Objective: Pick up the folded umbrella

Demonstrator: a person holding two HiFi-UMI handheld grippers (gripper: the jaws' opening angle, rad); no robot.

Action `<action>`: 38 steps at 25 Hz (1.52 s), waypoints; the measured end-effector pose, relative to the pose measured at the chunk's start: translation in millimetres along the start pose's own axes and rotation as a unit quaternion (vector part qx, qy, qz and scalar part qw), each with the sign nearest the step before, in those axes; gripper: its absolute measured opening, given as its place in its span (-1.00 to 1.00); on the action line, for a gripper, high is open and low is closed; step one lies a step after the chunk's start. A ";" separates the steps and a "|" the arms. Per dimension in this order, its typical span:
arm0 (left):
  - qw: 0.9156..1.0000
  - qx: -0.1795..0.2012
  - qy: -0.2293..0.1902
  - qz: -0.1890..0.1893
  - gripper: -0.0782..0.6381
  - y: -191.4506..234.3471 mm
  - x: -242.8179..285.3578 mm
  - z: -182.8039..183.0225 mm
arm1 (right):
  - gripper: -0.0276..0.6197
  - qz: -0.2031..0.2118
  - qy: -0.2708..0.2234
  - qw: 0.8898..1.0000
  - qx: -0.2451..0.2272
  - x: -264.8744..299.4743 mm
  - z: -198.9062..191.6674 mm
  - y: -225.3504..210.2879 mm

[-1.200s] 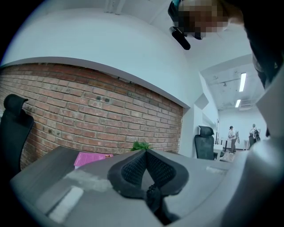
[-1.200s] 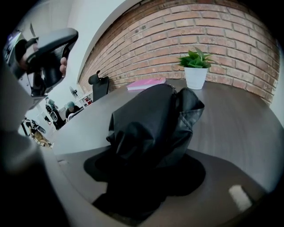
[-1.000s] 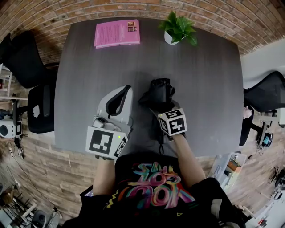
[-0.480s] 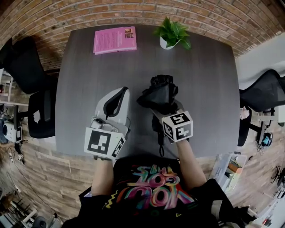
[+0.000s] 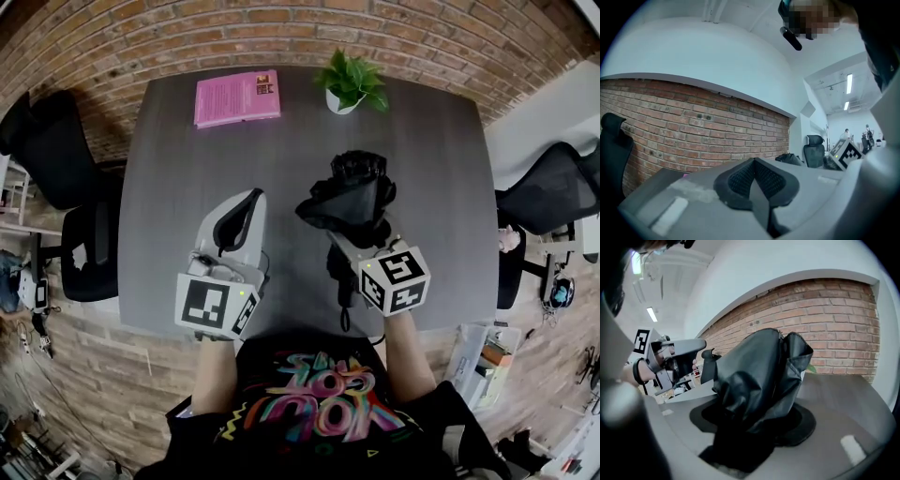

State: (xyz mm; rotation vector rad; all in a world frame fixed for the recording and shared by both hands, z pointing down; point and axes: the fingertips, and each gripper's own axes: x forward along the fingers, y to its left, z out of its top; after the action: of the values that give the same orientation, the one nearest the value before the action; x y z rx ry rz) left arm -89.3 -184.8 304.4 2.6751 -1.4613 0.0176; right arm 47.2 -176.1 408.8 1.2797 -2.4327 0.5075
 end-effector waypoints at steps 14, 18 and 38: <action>1.000 0.004 -0.004 -0.009 -0.78 -16.1 -1.4 5.7 | -0.01 -0.019 -0.120 0.992 -0.032 -75.9 62.7 -8.3; 1.000 0.003 -0.005 -0.011 -0.78 -16.2 -2.0 6.6 | -0.01 -0.033 -0.148 0.987 -0.046 -91.1 74.9 -10.9; 1.000 0.009 -0.005 -0.003 -0.78 -9.4 -4.6 9.4 | -0.01 -0.045 -0.196 0.978 -0.055 -104.3 92.9 -7.9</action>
State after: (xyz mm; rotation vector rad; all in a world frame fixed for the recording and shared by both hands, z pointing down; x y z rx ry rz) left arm -84.3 -176.7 294.0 2.6980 -1.4646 0.0171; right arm 97.0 -149.0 280.9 1.5544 -2.6503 0.0981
